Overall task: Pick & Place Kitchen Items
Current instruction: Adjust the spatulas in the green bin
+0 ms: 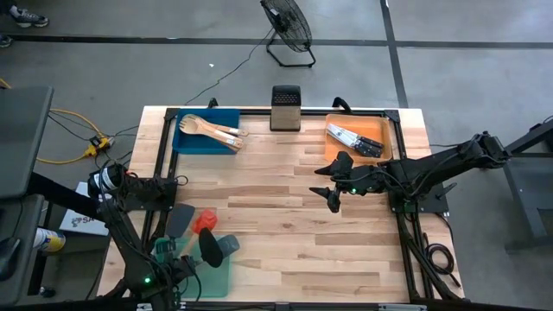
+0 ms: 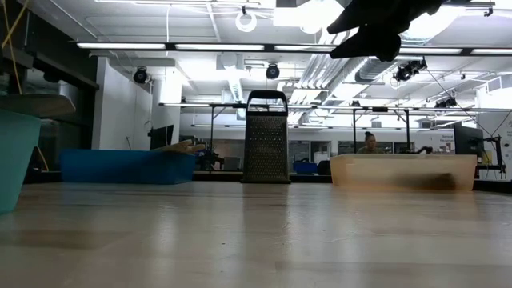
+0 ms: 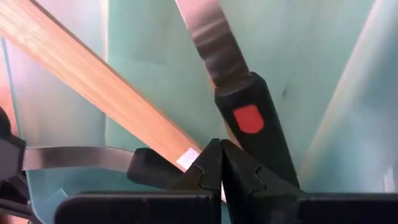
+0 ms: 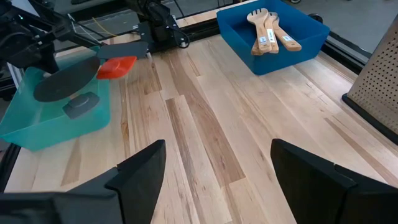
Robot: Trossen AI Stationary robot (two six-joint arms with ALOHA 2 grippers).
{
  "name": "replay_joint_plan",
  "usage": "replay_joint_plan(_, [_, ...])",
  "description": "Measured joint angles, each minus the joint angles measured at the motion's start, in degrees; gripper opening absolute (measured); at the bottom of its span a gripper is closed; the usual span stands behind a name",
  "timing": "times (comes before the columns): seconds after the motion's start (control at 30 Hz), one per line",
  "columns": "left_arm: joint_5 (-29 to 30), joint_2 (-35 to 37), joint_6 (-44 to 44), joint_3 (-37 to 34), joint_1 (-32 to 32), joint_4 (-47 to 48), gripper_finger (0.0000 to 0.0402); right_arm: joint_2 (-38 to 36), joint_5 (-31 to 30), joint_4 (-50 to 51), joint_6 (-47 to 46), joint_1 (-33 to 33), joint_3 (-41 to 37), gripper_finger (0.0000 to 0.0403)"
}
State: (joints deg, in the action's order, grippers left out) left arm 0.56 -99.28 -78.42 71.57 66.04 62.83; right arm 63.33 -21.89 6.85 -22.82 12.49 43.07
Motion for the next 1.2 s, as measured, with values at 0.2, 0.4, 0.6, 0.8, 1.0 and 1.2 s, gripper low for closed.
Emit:
replay_joint_plan(0.2, [-1.55,0.02,1.67,0.00,-0.01,0.09,0.0000,0.00,0.00,0.01,-0.06,0.00,0.01,0.0283])
replay_joint_plan(0.4, [-5.00,-0.04,1.63,0.00,-0.02,-0.18,0.0000,0.00,0.00,0.01,-0.06,0.00,0.02,0.0283])
replay_joint_plan(0.6, [-0.94,-0.07,1.50,0.00,-0.02,-0.22,0.0000,0.00,0.01,0.03,-0.06,0.00,0.01,0.0283])
replay_joint_plan(0.8, [0.21,-0.09,1.50,0.00,-0.02,-0.31,0.0000,0.99,1.12,-2.77,2.02,0.00,0.02,0.0283])
replay_joint_plan(1.0, [3.58,-0.01,1.60,0.02,-0.04,0.16,0.0000,6.35,6.75,-10.91,8.27,0.31,0.07,0.0283])
replay_joint_plan(1.2, [8.52,0.55,1.67,5.34,-1.29,5.52,0.0000,10.28,7.28,-13.97,9.14,0.28,0.04,0.0283])
